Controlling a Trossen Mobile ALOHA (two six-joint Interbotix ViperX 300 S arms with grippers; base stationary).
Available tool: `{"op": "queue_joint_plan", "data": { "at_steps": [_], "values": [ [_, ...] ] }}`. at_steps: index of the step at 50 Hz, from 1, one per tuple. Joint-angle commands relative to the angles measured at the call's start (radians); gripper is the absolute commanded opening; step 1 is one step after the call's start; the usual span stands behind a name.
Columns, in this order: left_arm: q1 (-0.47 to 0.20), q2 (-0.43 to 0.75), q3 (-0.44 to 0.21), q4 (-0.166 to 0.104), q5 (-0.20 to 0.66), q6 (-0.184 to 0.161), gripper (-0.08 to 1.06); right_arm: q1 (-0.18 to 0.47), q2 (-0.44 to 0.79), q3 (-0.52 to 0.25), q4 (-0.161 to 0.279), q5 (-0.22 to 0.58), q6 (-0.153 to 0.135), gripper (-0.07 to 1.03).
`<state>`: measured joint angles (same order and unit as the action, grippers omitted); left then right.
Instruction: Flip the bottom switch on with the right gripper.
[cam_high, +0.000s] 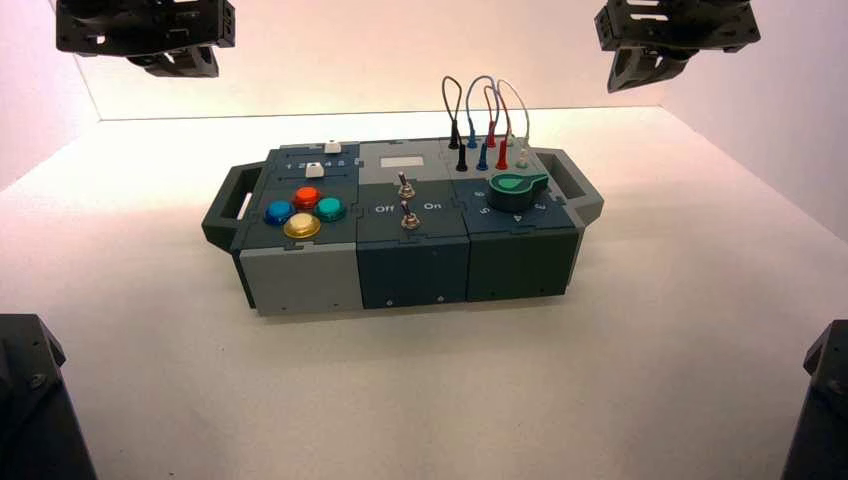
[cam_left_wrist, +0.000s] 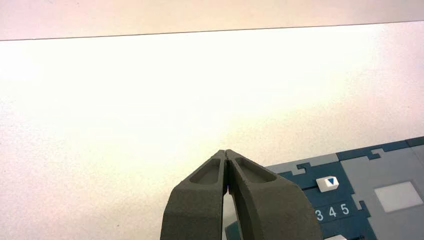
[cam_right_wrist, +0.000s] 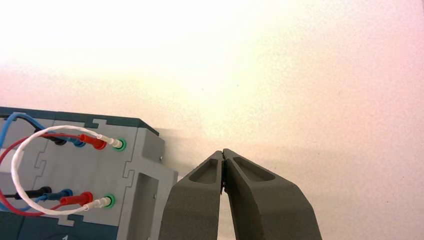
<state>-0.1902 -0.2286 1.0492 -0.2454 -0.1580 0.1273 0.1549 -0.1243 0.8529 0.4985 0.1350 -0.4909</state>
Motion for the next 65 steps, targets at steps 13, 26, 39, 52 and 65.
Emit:
{"op": "queue_joint_plan", "data": {
  "at_steps": [13, 26, 39, 52, 65],
  "values": [
    [0.002, -0.009, -0.02, 0.002, -0.009, 0.002, -0.03, -0.002, -0.035, -0.017, 0.0, -0.005, 0.0, -0.02],
    [0.002, -0.032, -0.02, -0.002, 0.028, -0.002, -0.03, 0.005, -0.052, -0.026, 0.005, 0.035, 0.0, -0.02],
    [0.002, -0.074, -0.026, -0.009, 0.253, -0.014, -0.03, 0.04, -0.103, -0.048, 0.005, 0.178, 0.002, -0.02],
    [0.003, -0.063, -0.029, -0.009, 0.376, -0.017, -0.03, 0.141, -0.109, -0.06, 0.005, 0.262, 0.002, -0.02],
    [-0.006, -0.087, -0.023, -0.017, 0.495, -0.017, -0.03, 0.272, -0.103, -0.077, 0.023, 0.31, 0.003, -0.02]
  ]
}}
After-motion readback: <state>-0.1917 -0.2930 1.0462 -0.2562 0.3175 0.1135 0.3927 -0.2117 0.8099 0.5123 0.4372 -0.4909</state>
